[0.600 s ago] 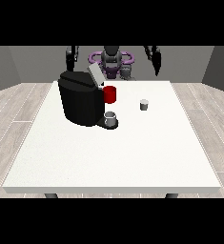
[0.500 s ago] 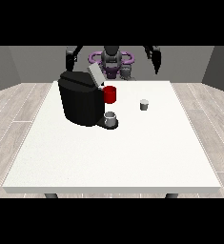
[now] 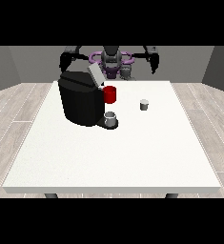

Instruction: Insert the coffee pod into the coffee machine and close the lid

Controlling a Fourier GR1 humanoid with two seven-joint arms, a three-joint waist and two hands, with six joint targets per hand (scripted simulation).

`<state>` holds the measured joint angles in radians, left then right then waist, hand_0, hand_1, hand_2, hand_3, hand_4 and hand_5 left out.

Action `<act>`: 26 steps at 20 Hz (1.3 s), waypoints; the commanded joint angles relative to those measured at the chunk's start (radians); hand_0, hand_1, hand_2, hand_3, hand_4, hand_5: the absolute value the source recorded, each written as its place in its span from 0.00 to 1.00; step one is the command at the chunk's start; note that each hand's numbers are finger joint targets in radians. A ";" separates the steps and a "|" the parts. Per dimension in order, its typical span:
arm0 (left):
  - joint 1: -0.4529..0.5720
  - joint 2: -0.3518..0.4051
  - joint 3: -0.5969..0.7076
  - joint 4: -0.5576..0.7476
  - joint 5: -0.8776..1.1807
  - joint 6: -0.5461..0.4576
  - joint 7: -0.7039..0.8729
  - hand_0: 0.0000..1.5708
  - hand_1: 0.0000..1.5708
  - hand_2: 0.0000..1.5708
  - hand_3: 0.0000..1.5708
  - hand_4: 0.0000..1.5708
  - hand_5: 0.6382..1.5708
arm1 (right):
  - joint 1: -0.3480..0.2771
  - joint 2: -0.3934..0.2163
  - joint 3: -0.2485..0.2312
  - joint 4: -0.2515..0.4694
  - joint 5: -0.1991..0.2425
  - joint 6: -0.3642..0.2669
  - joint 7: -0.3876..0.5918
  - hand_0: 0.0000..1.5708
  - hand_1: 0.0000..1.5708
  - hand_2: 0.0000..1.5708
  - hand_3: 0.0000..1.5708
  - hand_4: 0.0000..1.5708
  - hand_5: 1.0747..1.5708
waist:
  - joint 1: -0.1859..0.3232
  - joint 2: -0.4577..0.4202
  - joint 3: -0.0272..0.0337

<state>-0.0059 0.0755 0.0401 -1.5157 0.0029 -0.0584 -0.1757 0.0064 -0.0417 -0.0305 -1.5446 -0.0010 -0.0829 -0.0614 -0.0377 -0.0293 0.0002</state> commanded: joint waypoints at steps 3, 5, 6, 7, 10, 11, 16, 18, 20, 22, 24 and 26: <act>-0.069 0.052 -0.010 0.066 -0.097 0.009 -0.025 0.00 0.00 0.00 0.00 0.14 1.00 | -0.022 0.014 -0.015 -0.016 -0.010 -0.024 -0.010 0.00 0.00 0.00 0.00 0.14 1.00 | -0.019 0.026 -0.0003; -0.139 0.118 0.012 0.029 -0.119 0.006 0.071 0.00 0.00 0.00 0.00 0.00 1.00 | -0.043 0.011 -0.052 0.045 -0.025 -0.020 -0.101 0.00 0.00 0.00 0.00 0.10 1.00 | -0.014 0.060 0.0004; -0.156 0.157 0.043 0.033 -0.082 -0.044 0.076 0.00 0.00 0.00 0.00 0.00 1.00 | -0.047 -0.007 -0.065 0.066 -0.025 -0.011 -0.108 0.00 0.00 0.00 0.00 0.11 1.00 | -0.001 0.063 0.0002; -0.184 0.165 0.067 0.124 -0.090 -0.040 0.020 0.00 0.00 0.00 0.00 0.00 1.00 | -0.068 0.028 -0.018 0.024 0.009 -0.048 -0.074 0.00 0.00 0.00 0.00 0.11 1.00 | -0.036 0.100 -0.0004; -0.264 0.210 0.127 0.227 -0.053 -0.066 0.083 0.00 0.00 0.00 0.00 0.00 1.00 | -0.079 0.040 0.047 -0.043 -0.010 -0.034 -0.017 0.00 0.00 0.00 0.00 0.12 1.00 | -0.087 0.114 -0.0007; -0.327 0.206 0.113 0.182 -0.054 -0.053 0.182 0.00 0.00 0.00 0.00 0.00 1.00 | -0.084 0.017 -0.021 0.034 -0.036 0.003 -0.088 0.00 0.00 0.00 0.00 0.15 1.00 | -0.086 0.129 0.0001; -0.376 0.237 0.103 0.291 -0.080 -0.095 0.207 0.00 0.00 0.00 0.00 0.00 1.00 | -0.114 -0.003 -0.030 0.061 -0.047 0.001 -0.095 0.00 0.00 0.00 0.00 0.18 1.00 | -0.070 0.134 0.0001; -0.391 0.247 0.112 0.359 -0.096 -0.090 0.191 0.00 0.00 0.00 0.00 0.00 1.00 | -0.128 0.041 0.019 0.046 -0.017 -0.049 -0.051 0.00 0.00 0.00 0.00 0.16 1.00 | -0.076 0.168 -0.0001; -0.431 0.239 0.146 0.461 -0.105 -0.046 0.145 0.00 0.00 0.00 0.00 0.00 1.00 | -0.102 0.041 0.095 -0.015 0.016 -0.052 -0.024 0.00 0.00 0.00 0.00 0.21 1.00 | -0.133 0.192 -0.0006; -0.449 0.302 0.173 0.526 -0.122 -0.065 0.072 0.00 0.00 0.00 0.00 0.00 1.00 | -0.180 0.011 0.033 -0.041 -0.023 -0.027 0.024 0.00 0.00 0.00 0.00 0.22 1.00 | -0.131 0.235 -0.0009; -0.413 0.252 0.119 0.534 -0.160 -0.055 0.090 0.00 0.00 0.00 0.00 0.00 1.00 | -0.122 0.019 0.016 0.031 -0.016 -0.045 0.005 0.00 0.00 0.00 0.00 0.25 1.00 | -0.092 0.169 -0.0004; -0.472 0.261 0.126 0.570 -0.159 -0.059 0.111 0.00 0.00 0.00 0.00 0.00 1.00 | -0.185 0.003 0.002 0.063 -0.004 -0.051 0.010 0.00 0.00 0.00 0.00 0.24 1.00 | -0.092 0.217 -0.0004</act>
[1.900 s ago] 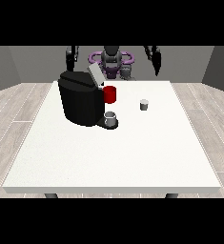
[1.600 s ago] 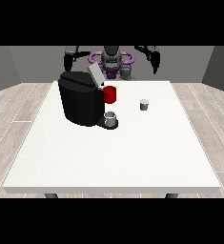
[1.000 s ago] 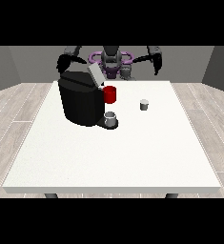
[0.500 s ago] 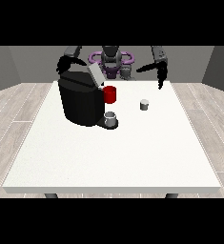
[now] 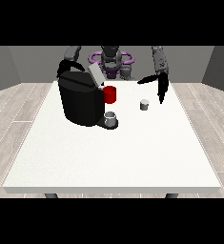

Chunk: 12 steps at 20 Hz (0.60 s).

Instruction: Insert the coffee pod into the coffee machine and close the lid

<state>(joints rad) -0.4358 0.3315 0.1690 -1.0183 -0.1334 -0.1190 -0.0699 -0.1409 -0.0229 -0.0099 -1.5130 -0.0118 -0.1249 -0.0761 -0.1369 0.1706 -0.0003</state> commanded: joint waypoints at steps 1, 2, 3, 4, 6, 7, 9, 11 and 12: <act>-0.068 0.020 -0.002 0.096 -0.054 0.038 -0.034 0.00 0.00 0.00 0.00 0.00 1.00 | -0.050 -0.031 -0.013 0.005 0.001 0.012 0.042 0.00 0.00 0.00 0.00 0.25 1.00 | -0.027 0.047 -0.0001; -0.081 -0.026 -0.045 0.063 -0.079 0.064 0.049 0.00 0.00 0.00 0.00 0.00 1.00 | -0.077 -0.031 -0.048 0.074 -0.017 0.010 0.018 0.00 0.00 0.00 0.00 0.24 1.00 | 0.000 0.028 0.0004; -0.100 0.035 -0.022 0.105 -0.065 -0.001 0.036 0.00 0.00 0.00 0.00 0.00 1.00 | -0.059 0.008 -0.019 0.069 0.013 -0.029 -0.014 0.00 0.00 0.00 0.00 0.25 1.00 | 0.002 0.033 0.0002; -0.112 0.017 -0.027 0.119 -0.074 0.017 0.008 0.00 0.00 0.00 0.00 0.00 1.00 | -0.069 0.016 -0.002 0.092 0.039 -0.043 -0.017 0.00 0.00 0.00 0.00 0.26 1.00 | 0.008 0.055 0.0001; -0.081 0.002 -0.077 0.118 -0.122 0.016 0.037 0.00 0.00 0.07 0.00 0.00 1.00 | -0.064 -0.040 -0.044 0.094 0.008 -0.004 0.027 0.00 0.00 0.00 0.00 0.27 1.00 | 0.006 -0.002 0.0003; -0.082 0.014 -0.058 0.172 -0.117 0.005 -0.020 0.00 0.00 0.13 0.00 0.00 1.00 | -0.072 -0.012 -0.020 0.083 0.025 -0.031 0.044 0.00 0.00 0.00 0.00 0.27 1.00 | 0.015 0.009 0.0000; -0.091 -0.012 -0.073 0.195 -0.155 0.059 -0.041 0.00 0.00 0.29 0.00 0.00 1.00 | -0.058 -0.021 -0.025 0.104 0.018 -0.008 0.000 0.00 0.00 0.00 0.00 0.27 1.00 | -0.003 0.020 0.0001; -0.142 0.014 -0.046 0.252 -0.155 0.051 -0.018 0.14 0.14 0.34 0.14 0.00 1.00 | -0.069 0.017 0.019 0.088 0.061 -0.056 0.042 0.00 0.00 0.00 0.00 0.26 1.00 | -0.007 0.013 0.0000; -0.121 0.046 -0.037 0.281 -0.166 0.052 -0.072 0.28 0.28 0.39 0.19 0.00 1.00 | -0.043 0.015 0.034 0.043 0.070 -0.057 0.053 0.00 0.00 0.00 0.00 0.23 1.00 | -0.023 0.012 -0.0002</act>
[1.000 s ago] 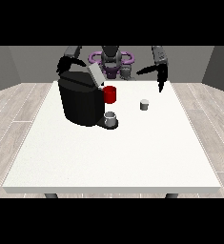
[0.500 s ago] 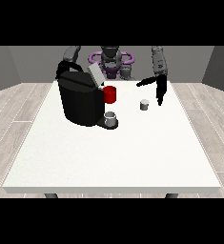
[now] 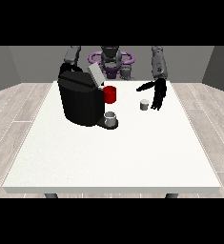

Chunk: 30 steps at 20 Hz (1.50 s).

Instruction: Insert the coffee pod into the coffee machine and close the lid

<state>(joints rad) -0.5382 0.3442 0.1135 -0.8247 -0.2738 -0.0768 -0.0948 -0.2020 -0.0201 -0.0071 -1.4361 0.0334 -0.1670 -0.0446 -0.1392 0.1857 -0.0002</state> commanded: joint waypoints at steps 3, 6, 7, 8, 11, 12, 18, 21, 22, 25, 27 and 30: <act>-0.007 0.029 -0.003 0.113 -0.063 0.031 -0.037 0.51 0.51 0.54 0.32 0.00 1.00 | -0.005 -0.014 -0.010 -0.006 -0.003 0.006 0.009 0.00 0.00 0.00 0.00 0.25 1.00 | -0.013 0.010 -0.0002; -0.026 0.021 -0.067 0.091 -0.135 0.052 -0.011 0.45 0.45 0.49 0.31 0.00 1.00 | -0.045 -0.031 -0.054 0.056 -0.035 0.025 -0.006 0.00 0.00 0.00 0.00 0.28 1.00 | 0.007 0.018 0.0004; -0.070 0.082 -0.013 0.148 -0.107 0.020 -0.051 0.40 0.40 0.48 0.31 0.00 1.00 | -0.017 0.019 0.029 0.002 0.005 -0.025 -0.009 0.00 0.00 0.00 0.00 0.30 1.00 | -0.019 0.037 -0.0002; -0.018 0.041 -0.031 0.176 -0.136 0.083 -0.088 0.37 0.37 0.46 0.30 0.00 1.00 | 0.015 0.019 0.038 -0.035 0.004 -0.015 0.006 0.00 0.00 0.00 0.00 0.29 1.00 | -0.039 0.027 -0.0004; -0.024 0.043 -0.073 0.163 -0.178 0.056 -0.085 0.34 0.34 0.44 0.28 0.00 1.00 | 0.013 0.017 0.005 0.043 0.000 -0.019 -0.030 0.00 0.00 0.00 0.00 0.33 1.00 | -0.001 0.013 0.0001; -0.055 0.050 -0.088 0.143 -0.197 0.048 -0.035 0.35 0.35 0.44 0.29 0.00 1.00 | -0.037 -0.020 -0.039 0.067 -0.025 0.000 -0.008 0.00 0.00 0.00 0.00 0.33 1.00 | 0.011 -0.009 0.0003; -0.079 0.062 -0.025 0.245 -0.221 0.214 -0.180 0.46 0.46 0.55 0.41 0.15 1.00 | -0.028 -0.013 0.008 -0.044 -0.023 0.024 0.023 0.00 0.00 0.00 0.00 0.33 1.00 | -0.053 0.065 -0.0005; -0.105 0.036 -0.024 0.262 -0.239 0.255 -0.154 0.53 0.53 0.62 0.47 0.25 1.00 | -0.007 0.019 0.048 -0.034 -0.015 -0.035 -0.009 0.00 0.00 0.00 0.00 0.32 1.00 | -0.047 0.056 -0.0003; -0.107 0.061 -0.027 0.260 -0.241 0.211 -0.147 0.52 0.52 0.62 0.47 0.25 1.00 | -0.028 -0.016 -0.028 0.001 -0.046 0.006 0.006 0.00 0.00 0.00 0.00 0.33 1.00 | -0.033 0.048 -0.0001; -0.066 0.019 -0.069 0.255 -0.296 0.303 -0.205 0.62 0.62 0.69 0.55 0.21 1.00 | -0.046 -0.012 -0.037 0.021 -0.065 0.016 -0.010 0.00 0.00 0.00 0.00 0.34 1.00 | -0.009 0.060 -0.0001; -0.109 0.089 -0.058 0.299 -0.306 0.235 -0.155 0.59 0.59 0.66 0.52 0.18 1.00 | -0.020 -0.008 -0.006 -0.020 -0.052 0.022 0.011 0.00 0.00 0.00 0.00 0.27 1.00 | -0.047 0.047 -0.0001; -0.113 0.054 -0.079 0.310 -0.344 0.280 -0.143 0.65 0.65 0.71 0.57 0.18 1.00 | -0.016 -0.018 -0.022 0.004 -0.069 0.047 -0.035 0.00 0.00 0.00 0.00 0.25 1.00 | -0.049 0.055 -0.0001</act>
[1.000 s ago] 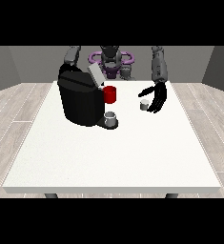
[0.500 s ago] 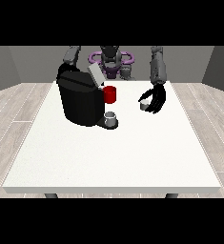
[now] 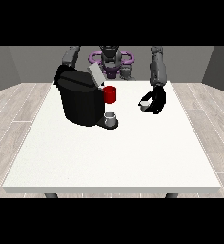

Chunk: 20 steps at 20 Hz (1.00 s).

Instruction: Insert the coffee pod into the coffee machine and close the lid

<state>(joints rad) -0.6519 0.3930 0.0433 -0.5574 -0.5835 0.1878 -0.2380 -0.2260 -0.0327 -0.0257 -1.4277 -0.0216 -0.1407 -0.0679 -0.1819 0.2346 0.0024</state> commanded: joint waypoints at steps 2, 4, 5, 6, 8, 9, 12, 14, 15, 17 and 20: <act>-0.020 -0.021 -0.027 0.037 -0.054 0.005 0.015 0.75 0.75 0.82 0.75 0.26 1.00 | -0.009 0.016 0.011 0.010 0.024 -0.033 0.022 0.00 0.00 0.00 0.00 0.27 1.00 | 0.013 -0.023 -0.0027; -0.041 0.005 -0.008 0.038 -0.035 -0.028 -0.038 0.81 0.81 0.89 0.87 0.32 1.00 | -0.003 -0.003 -0.006 0.001 -0.004 -0.007 0.048 0.00 0.00 0.00 0.00 0.27 1.00 | -0.001 -0.016 -0.0028; -0.049 -0.001 -0.019 0.006 -0.031 -0.068 -0.037 0.84 0.84 0.91 0.90 0.35 1.00 | -0.012 0.009 -0.024 0.053 -0.019 -0.009 0.017 0.00 0.00 0.00 0.00 0.28 1.00 | 0.032 -0.039 -0.0025; -0.087 0.006 -0.009 0.001 -0.015 -0.107 -0.014 0.91 0.91 0.93 0.91 0.36 1.00 | 0.019 0.012 -0.001 0.055 0.000 -0.005 0.015 0.00 0.00 0.00 0.00 0.28 1.00 | 0.012 -0.056 -0.0024; -0.056 0.032 0.005 0.008 -0.006 -0.103 -0.108 0.94 0.94 0.94 0.90 0.40 1.00 | 0.028 0.014 0.009 0.003 -0.003 -0.011 0.052 0.00 0.00 0.00 0.00 0.32 1.00 | 0.007 -0.067 -0.0030; -0.078 0.007 -0.017 -0.030 -0.015 -0.128 -0.081 0.92 0.92 0.92 0.88 0.40 1.00 | -0.001 -0.021 -0.048 0.078 -0.033 0.018 -0.004 0.00 0.00 0.00 0.00 0.31 1.00 | 0.036 -0.072 -0.0023; -0.148 -0.016 -0.044 -0.066 -0.023 -0.204 -0.007 0.85 0.85 0.89 0.87 0.38 1.00 | 0.003 -0.005 -0.024 0.132 -0.004 0.003 0.014 0.00 0.00 0.00 0.00 0.30 1.00 | 0.047 -0.136 -0.0020; -0.133 -0.048 -0.032 -0.070 -0.017 -0.176 -0.023 0.82 0.82 0.87 0.85 0.35 1.00 | 0.022 0.020 -0.008 0.136 0.014 -0.019 -0.029 0.00 0.00 0.00 0.00 0.28 1.00 | 0.039 -0.116 -0.0023; -0.196 0.049 0.019 -0.042 0.009 -0.211 -0.066 0.79 0.79 0.84 0.84 0.34 1.00 | -0.062 -0.001 -0.012 0.074 -0.007 -0.002 0.047 0.00 0.00 0.00 0.00 0.26 1.00 | 0.009 -0.058 -0.0028; -0.246 0.032 -0.013 -0.057 -0.015 -0.262 0.027 0.80 0.80 0.85 0.82 0.35 1.00 | -0.032 0.000 -0.009 0.105 -0.006 0.009 0.026 0.00 0.00 0.00 0.00 0.30 1.00 | -0.008 -0.116 -0.0022; -0.212 0.008 -0.022 -0.095 -0.017 -0.283 0.009 0.79 0.79 0.84 0.82 0.36 1.00 | 0.048 0.010 -0.017 0.170 -0.017 0.039 -0.088 0.00 0.00 0.00 0.00 0.31 1.00 | 0.022 -0.129 -0.0021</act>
<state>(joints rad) -0.8553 0.3963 0.0227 -0.6344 -0.5977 -0.0481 -0.2415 -0.2296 -0.0255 -0.0470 -1.2857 -0.0281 -0.1335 -0.1047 -0.1567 0.1303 0.0002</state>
